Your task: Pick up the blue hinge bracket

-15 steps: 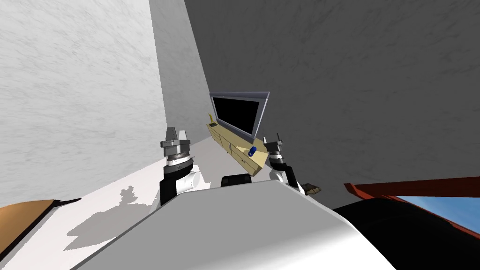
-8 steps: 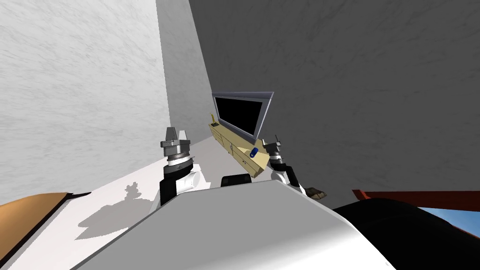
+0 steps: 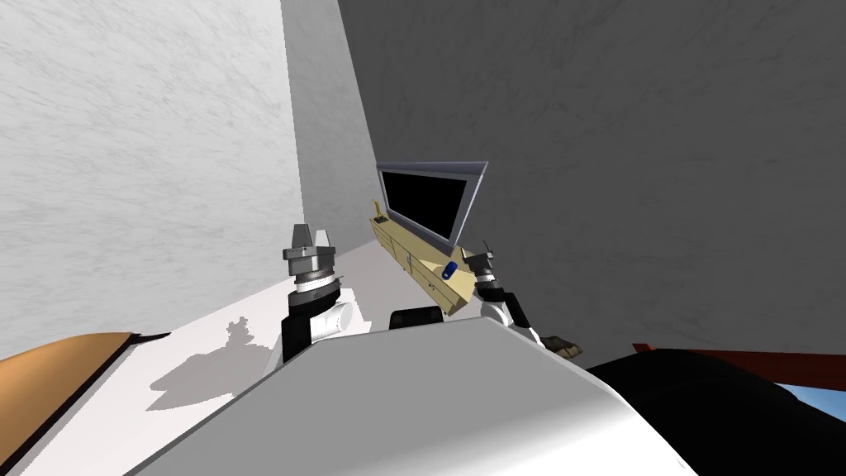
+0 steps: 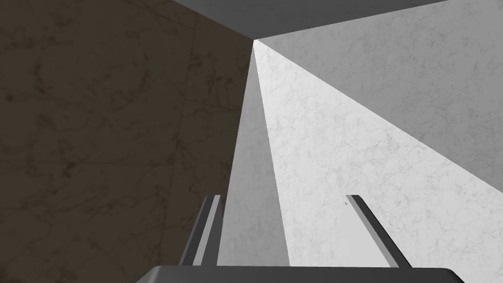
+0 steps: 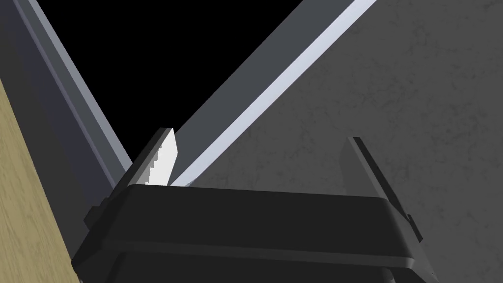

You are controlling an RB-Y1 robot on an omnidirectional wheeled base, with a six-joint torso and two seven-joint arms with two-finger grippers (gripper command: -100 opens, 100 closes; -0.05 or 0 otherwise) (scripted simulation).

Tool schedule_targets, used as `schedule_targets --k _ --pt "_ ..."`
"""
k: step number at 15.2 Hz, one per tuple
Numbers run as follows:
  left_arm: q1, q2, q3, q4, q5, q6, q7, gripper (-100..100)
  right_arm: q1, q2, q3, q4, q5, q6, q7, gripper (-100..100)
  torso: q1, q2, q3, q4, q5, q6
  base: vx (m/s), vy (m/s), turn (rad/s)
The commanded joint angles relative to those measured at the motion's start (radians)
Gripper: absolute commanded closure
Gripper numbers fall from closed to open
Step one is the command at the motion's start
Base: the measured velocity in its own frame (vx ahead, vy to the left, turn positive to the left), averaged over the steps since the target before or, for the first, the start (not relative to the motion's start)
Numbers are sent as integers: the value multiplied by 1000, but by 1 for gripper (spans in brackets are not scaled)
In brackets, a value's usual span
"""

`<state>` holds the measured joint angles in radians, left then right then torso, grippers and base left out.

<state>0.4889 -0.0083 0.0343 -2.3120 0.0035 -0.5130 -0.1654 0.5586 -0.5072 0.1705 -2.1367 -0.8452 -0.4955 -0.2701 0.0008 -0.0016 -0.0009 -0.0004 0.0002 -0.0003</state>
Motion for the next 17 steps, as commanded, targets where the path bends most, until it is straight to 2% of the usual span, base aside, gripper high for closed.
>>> schedule_targets --k 1,4,5,9,10,14,15,17 --pt "0 0 0 0 0 0 0 0 0 -30 13 11 -50 6 -15 -100 0 0 0 0 0 0 39 19 120" --pt "0 0 0 0 0 0 0 0 0 -30 13 11 -101 6 -15 -100 0 0 0 0 0 0 20 6 9" --pt "0 0 0 0 0 0 0 0 2 -77 33 28 -134 13 -36 -100 0 0 0 0 0 0 16 16 91" --pt "0 0 0 0 0 0 0 0 2 -77 33 28 -211 13 -36 -100 0 0 0 0 0 0 26 7 39" --pt "0 0 0 0 0 0 0 0 5 -125 53 46 -239 20 -58 -100 0 0 0 0 0 0 28 16 108" --pt "0 0 0 0 0 0 0 0 5 -125 53 46 -323 20 -58 -100 0 0 0 0 0 0 27 8 34" --pt "0 0 0 0 0 0 0 0 7 -172 73 63 -347 28 -80 -100 0 0 0 0 0 0 25 16 97" --pt "0 0 0 0 0 0 0 0 7 -172 73 63 -391 28 -80 -100 0 -1 0 0 0 0 38 12 84"
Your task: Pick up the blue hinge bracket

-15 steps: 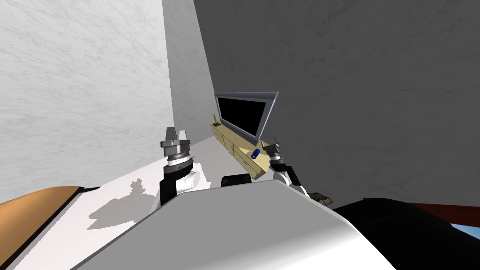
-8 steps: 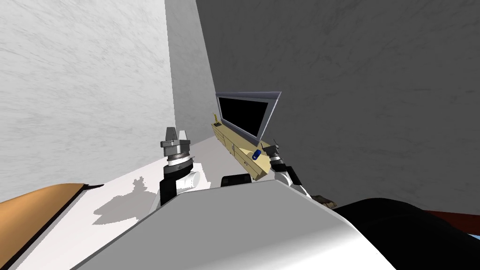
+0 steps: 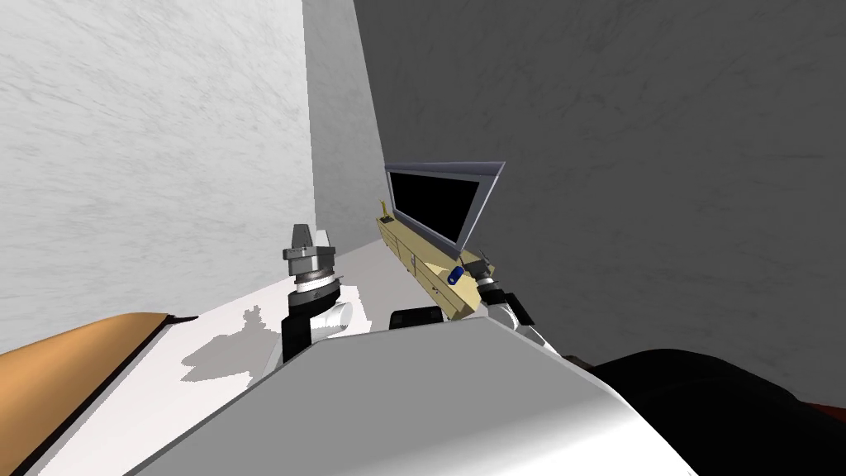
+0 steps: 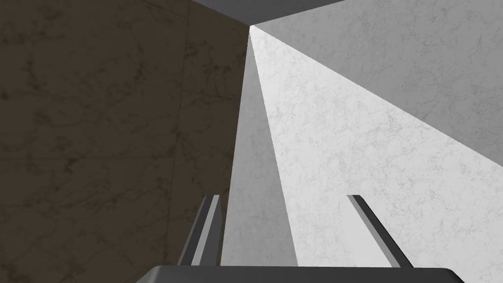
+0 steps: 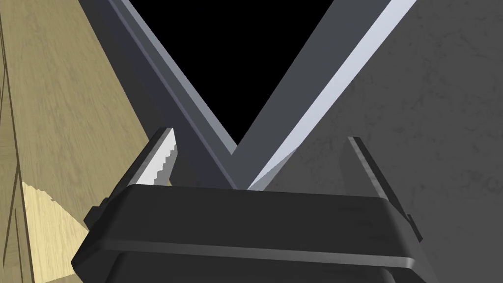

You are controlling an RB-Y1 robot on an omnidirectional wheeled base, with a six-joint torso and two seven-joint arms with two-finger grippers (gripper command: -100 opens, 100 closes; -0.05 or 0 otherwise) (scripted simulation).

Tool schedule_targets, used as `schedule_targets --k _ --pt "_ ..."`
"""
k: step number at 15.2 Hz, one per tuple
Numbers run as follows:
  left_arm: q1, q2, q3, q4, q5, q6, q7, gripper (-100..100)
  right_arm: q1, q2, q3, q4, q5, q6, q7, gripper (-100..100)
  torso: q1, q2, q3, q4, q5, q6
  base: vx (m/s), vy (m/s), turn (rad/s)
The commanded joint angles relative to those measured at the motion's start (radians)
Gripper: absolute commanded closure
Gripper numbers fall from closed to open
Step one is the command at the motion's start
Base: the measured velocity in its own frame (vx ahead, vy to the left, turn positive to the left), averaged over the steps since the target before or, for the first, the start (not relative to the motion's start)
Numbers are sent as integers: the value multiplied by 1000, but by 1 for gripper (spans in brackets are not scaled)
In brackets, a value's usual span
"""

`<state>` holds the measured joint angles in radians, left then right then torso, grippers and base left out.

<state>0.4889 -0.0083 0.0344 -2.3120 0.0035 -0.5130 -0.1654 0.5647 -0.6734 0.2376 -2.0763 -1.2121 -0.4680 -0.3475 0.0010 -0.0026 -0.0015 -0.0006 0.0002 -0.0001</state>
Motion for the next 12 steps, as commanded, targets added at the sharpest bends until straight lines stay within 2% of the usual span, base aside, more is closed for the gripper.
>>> schedule_targets --k 1,2,3,8,9,12 --pt "0 0 0 0 0 0 0 0 1 -6 6 3 -50 1 -2 -100 0 0 0 0 0 0 22 4 4" --pt "0 0 0 0 0 0 0 0 1 -6 6 3 -71 1 -2 -100 0 0 0 0 0 0 10 1 -12" --pt "0 0 0 0 0 0 0 0 3 -53 27 21 -94 8 -25 -100 0 1 1 0 0 0 21 14 96" --pt "0 0 0 0 0 0 0 0 3 -53 27 21 -187 8 -25 -100 0 1 1 0 0 0 22 5 32" --pt "0 0 0 0 0 0 0 0 5 -100 47 39 -221 16 -48 -100 0 2 1 0 0 0 23 13 115" --pt "0 0 0 0 0 0 0 0 5 -100 47 39 -271 16 -48 -100 0 0 0 0 0 0 33 8 55"
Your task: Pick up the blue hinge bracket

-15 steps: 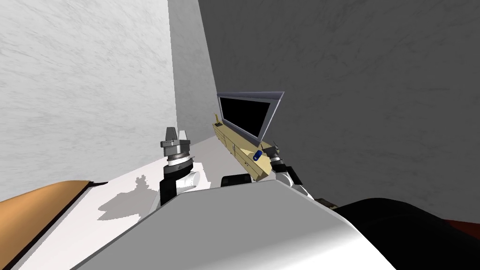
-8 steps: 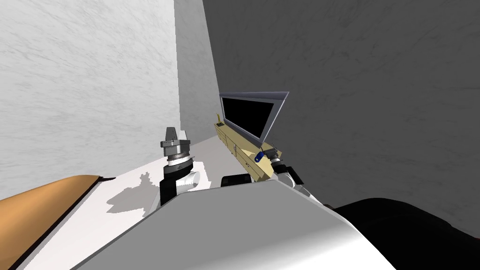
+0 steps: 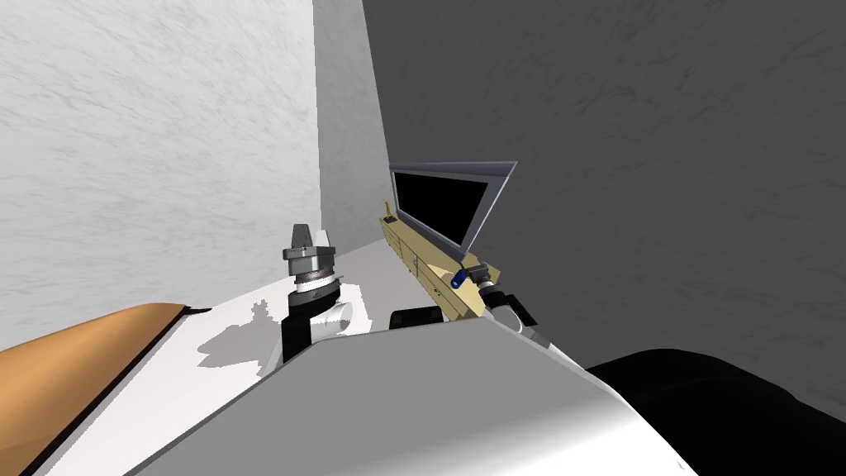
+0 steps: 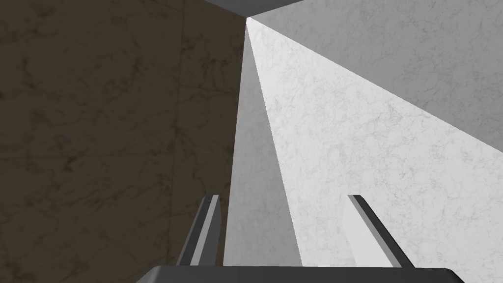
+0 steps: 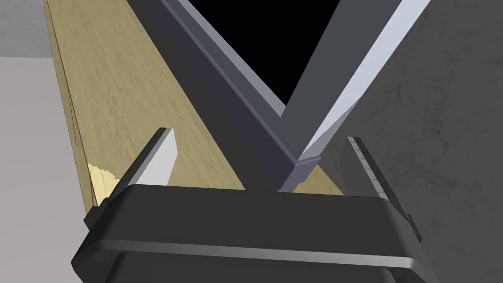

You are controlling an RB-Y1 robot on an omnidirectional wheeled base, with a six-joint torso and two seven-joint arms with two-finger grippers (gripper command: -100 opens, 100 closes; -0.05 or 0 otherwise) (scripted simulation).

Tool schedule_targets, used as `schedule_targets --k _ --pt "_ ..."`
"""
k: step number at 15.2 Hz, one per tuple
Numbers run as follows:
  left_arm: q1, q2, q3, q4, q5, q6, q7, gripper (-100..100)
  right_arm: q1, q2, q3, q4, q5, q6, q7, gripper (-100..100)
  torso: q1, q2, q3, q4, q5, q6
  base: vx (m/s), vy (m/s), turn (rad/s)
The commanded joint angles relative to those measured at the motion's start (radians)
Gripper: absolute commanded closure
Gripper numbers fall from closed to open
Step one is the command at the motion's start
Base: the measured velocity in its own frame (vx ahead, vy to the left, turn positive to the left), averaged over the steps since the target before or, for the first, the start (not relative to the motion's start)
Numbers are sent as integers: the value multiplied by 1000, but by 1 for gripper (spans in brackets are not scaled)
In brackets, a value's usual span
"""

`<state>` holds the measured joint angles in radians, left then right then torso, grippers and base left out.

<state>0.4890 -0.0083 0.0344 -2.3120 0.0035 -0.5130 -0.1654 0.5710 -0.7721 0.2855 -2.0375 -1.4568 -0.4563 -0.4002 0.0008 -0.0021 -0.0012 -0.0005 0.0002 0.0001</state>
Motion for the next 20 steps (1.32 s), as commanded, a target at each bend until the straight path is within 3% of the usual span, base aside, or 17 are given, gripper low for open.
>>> schedule_targets --k 1,2,3,7,8,13,14,18,19,20 --pt "0 0 0 0 0 0 0 0 -1 -1 0 0 -50 5 5 -100 0 0 0 0 0 0 12 4 -13" --pt "0 0 0 0 0 0 0 0 -1 -1 0 0 -61 5 5 -100 0 1 0 0 0 0 0 0 0" --pt "0 0 0 0 0 0 0 0 1 -48 21 19 -92 12 -18 -100 0 1 1 0 0 0 24 11 117" --pt "0 0 0 0 0 0 0 0 1 -48 21 19 -180 12 -18 -100 0 0 0 0 0 0 28 6 38" --pt "0 0 0 0 0 0 0 0 3 -93 42 37 -212 20 -41 -100 0 1 0 0 0 0 25 14 97" --pt "0 0 0 0 0 0 0 0 3 -93 42 37 -299 20 -41 -100 0 1 0 0 0 0 23 7 33" --pt "0 0 0 0 0 0 0 0 5 -139 63 55 -335 28 -64 -100 0 1 1 0 0 0 20 10 108" --pt "0 0 0 0 0 0 0 0 5 -139 63 55 -418 28 -64 -100 0 0 0 0 0 0 28 5 40" --pt "0 0 0 0 0 0 0 0 8 -183 84 73 -449 36 -87 -100 0 1 0 0 0 0 26 13 77" --pt "0 0 0 0 0 0 0 0 8 -183 84 73 -472 36 -87 -100 0 0 0 0 0 0 40 12 118"
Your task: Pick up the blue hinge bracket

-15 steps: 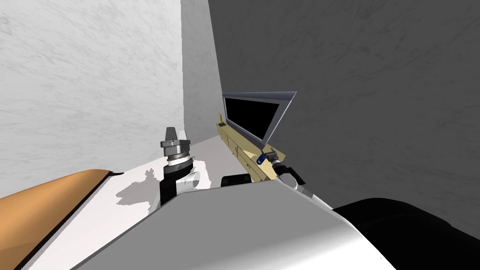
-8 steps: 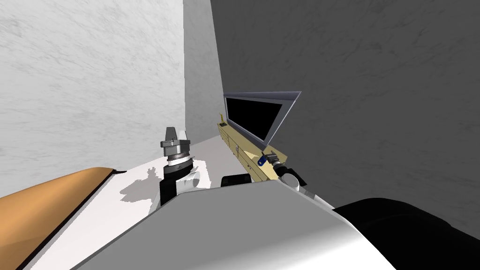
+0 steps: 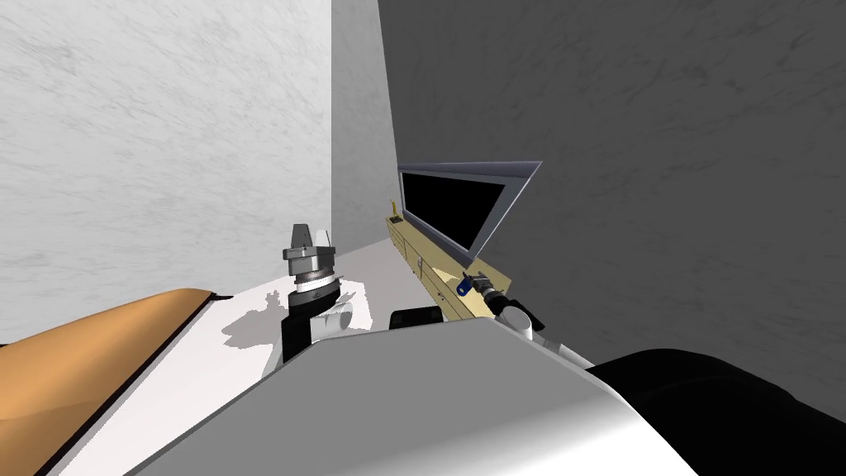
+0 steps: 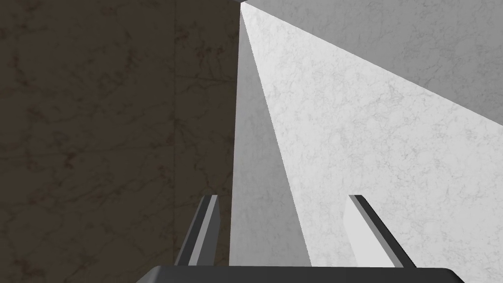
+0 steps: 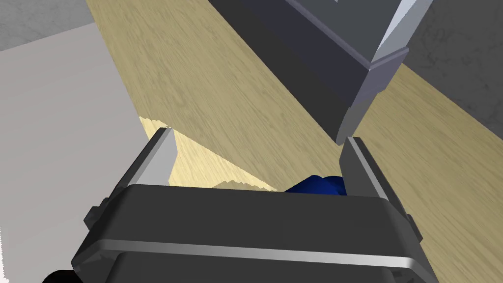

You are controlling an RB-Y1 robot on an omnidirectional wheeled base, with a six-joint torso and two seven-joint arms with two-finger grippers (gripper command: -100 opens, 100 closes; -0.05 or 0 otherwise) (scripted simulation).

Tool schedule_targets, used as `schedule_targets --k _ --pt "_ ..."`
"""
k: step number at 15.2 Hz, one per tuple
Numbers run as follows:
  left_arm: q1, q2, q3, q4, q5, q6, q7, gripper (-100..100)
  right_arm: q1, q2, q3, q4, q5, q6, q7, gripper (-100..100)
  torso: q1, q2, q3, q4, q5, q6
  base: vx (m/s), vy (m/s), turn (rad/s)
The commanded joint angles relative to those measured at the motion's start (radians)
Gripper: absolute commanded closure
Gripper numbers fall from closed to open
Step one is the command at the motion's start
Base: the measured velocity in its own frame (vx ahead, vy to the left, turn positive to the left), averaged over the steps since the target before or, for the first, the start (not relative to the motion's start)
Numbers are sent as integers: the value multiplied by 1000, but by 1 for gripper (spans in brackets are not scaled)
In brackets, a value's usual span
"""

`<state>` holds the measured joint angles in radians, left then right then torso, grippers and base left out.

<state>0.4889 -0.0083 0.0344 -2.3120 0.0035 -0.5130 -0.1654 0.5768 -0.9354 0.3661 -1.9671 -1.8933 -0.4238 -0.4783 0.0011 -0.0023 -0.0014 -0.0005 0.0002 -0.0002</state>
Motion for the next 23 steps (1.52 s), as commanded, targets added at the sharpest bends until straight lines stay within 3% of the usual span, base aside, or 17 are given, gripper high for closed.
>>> schedule_targets --k 1,4,5,10,11,15,16,20,21,23 --pt "0 0 0 0 0 0 0 0 2 -20 4 3 -50 4 -9 -100 0 0 0 0 0 0 34 6 77" --pt "0 0 0 0 0 0 0 0 2 -20 4 3 -101 4 -9 -100 0 1 0 0 0 0 14 1 -3" --pt "0 0 0 0 0 0 0 0 4 -63 25 21 -128 11 -32 -100 0 1 1 0 0 0 26 7 88" --pt "0 0 0 0 0 0 0 0 4 -63 25 21 -219 11 -32 -100 0 1 0 0 0 1 24 3 35" --pt "0 0 0 0 0 0 0 0 6 -106 45 38 -246 19 -55 -100 0 2 1 0 0 0 21 11 122" --pt "0 0 0 0 0 0 0 0 6 -106 45 38 -336 19 -55 -100 0 0 0 0 0 0 28 6 35" --pt "0 0 0 0 0 0 0 0 8 -147 66 56 -364 27 -77 -100 0 1 0 0 0 1 30 9 94" --pt "0 0 0 0 0 0 0 0 8 -147 66 56 -451 27 -77 -100 0 0 0 0 0 0 30 5 41" --pt "0 0 0 0 0 0 0 0 10 -187 86 72 -480 34 -99 -100 0 1 0 0 0 0 25 4 127" --pt "0 0 0 0 0 0 0 0 10 -187 86 72 -520 34 -99 -100 0 0 0 0 0 0 37 2 82"
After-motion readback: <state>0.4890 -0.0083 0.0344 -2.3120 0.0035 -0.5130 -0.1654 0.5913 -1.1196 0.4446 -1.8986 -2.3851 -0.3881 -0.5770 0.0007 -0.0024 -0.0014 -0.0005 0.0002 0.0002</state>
